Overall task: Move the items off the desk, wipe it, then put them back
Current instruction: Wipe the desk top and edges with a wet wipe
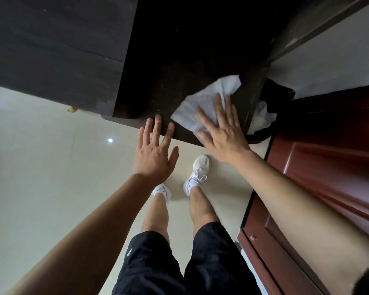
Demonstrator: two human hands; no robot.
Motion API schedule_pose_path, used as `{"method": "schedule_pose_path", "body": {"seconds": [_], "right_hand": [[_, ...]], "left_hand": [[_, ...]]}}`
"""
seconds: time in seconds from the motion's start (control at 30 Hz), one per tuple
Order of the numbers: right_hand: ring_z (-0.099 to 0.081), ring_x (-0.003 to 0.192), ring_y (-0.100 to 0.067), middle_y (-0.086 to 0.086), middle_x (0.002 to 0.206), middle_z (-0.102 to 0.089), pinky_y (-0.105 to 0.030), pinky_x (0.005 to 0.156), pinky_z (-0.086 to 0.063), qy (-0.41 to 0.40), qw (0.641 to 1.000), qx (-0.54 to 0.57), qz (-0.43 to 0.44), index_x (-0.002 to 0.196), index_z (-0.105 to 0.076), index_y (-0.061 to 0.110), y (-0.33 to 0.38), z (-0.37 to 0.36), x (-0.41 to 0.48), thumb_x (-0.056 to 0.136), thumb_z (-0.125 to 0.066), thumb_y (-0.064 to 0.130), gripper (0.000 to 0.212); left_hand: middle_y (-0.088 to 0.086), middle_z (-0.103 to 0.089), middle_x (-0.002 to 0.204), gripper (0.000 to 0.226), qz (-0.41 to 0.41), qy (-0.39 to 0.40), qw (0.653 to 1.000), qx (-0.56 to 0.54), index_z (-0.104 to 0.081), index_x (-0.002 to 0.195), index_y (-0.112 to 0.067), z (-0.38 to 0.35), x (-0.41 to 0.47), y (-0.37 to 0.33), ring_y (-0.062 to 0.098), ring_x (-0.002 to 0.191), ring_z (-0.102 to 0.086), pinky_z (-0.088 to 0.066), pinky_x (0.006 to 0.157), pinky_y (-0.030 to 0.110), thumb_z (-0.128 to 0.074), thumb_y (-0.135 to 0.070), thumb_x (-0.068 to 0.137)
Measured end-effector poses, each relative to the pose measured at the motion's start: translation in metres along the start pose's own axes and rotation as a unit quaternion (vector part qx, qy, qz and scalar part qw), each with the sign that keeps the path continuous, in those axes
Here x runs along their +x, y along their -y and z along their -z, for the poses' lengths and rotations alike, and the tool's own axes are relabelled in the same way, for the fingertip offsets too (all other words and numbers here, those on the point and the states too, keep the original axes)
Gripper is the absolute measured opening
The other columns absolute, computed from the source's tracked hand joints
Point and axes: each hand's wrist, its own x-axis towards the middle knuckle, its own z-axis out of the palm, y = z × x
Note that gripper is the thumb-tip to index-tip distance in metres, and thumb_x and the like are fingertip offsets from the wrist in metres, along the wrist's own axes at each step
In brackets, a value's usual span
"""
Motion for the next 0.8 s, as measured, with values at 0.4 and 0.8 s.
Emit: {"method": "schedule_pose_path", "body": {"seconds": [0.4, 0.8], "right_hand": [[0.019, 0.151, -0.042, -0.014, 0.167, 0.015, -0.051, 0.119, 0.011, -0.003, 0.993, 0.006, -0.115, 0.159, 0.002, 0.04, -0.002, 0.054, 0.141, 0.096, -0.018, 0.07, 0.073], [0.011, 0.155, -0.033, -0.013, 0.168, 0.009, -0.047, 0.126, 0.001, 0.018, 0.999, -0.02, -0.03, 0.16, -0.006, 0.039, -0.029, 0.035, 0.063, 0.101, -0.026, 0.066, 0.068]], "left_hand": [[0.018, -0.01, 0.163, 0.066, 0.014, 0.019, 1.0, 0.013, -0.024, 0.156, -0.02, -0.001, -0.002, 0.002, 0.038, 0.151, -0.004, -0.006, 0.122, 0.049, -0.035, -0.045, 0.095], [0.016, -0.001, 0.164, 0.071, 0.009, 0.028, 1.0, 0.011, -0.016, 0.157, -0.023, -0.001, -0.003, 0.002, 0.035, 0.151, 0.005, 0.001, 0.123, 0.047, -0.044, -0.04, 0.095]]}}
